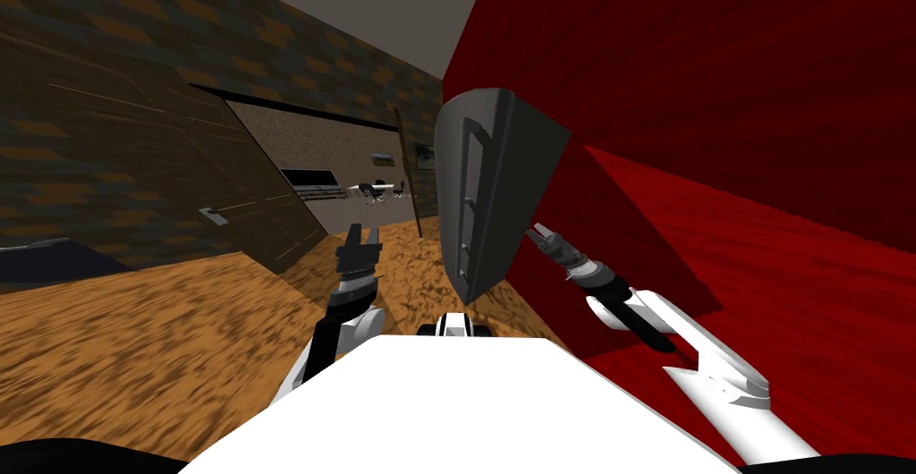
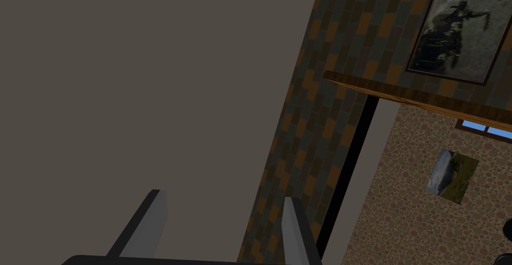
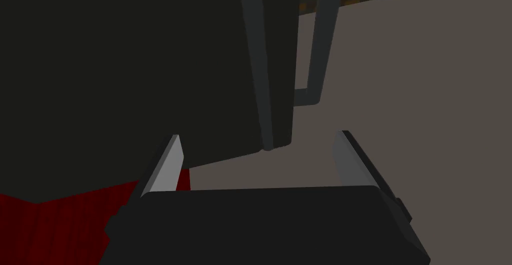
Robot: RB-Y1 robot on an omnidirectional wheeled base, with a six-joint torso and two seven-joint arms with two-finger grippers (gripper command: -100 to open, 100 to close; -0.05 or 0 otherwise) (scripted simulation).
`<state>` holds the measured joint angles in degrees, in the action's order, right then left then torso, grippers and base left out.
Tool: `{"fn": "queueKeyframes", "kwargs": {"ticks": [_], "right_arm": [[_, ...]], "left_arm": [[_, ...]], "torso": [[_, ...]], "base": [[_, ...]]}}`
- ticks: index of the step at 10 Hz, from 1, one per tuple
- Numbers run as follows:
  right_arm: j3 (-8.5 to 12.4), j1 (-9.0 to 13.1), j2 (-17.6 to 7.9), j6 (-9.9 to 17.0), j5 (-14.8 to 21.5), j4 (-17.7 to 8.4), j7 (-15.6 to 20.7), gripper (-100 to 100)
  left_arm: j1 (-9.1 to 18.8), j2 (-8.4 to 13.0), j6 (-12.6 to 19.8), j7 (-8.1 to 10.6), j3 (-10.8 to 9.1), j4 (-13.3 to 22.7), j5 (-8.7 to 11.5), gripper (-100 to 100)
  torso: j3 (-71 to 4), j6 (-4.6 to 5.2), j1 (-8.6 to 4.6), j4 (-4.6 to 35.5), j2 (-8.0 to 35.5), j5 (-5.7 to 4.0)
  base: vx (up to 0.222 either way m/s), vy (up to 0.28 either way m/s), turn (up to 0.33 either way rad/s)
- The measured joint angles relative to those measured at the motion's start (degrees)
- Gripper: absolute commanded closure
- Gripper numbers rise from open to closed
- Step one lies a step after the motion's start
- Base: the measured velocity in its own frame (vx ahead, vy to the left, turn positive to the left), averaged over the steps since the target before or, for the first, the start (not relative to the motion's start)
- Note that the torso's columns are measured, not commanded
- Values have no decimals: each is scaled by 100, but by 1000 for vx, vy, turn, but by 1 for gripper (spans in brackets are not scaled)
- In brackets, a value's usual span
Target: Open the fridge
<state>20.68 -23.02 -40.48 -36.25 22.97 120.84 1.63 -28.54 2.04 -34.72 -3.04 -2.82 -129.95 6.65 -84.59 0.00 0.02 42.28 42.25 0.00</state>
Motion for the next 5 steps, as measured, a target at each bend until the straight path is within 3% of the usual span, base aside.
{"fn": "queueKeyframes", "kwargs": {"ticks": [5], "right_arm": [[441, 79, -844, -12, 357, -121, 147, -100]], "left_arm": [[0, 0, 0, 0, 0, 0, 0, 0]], "torso": [[1, -1, -3, 0, 2, 0]], "base": [[29, 54, -50]]}}
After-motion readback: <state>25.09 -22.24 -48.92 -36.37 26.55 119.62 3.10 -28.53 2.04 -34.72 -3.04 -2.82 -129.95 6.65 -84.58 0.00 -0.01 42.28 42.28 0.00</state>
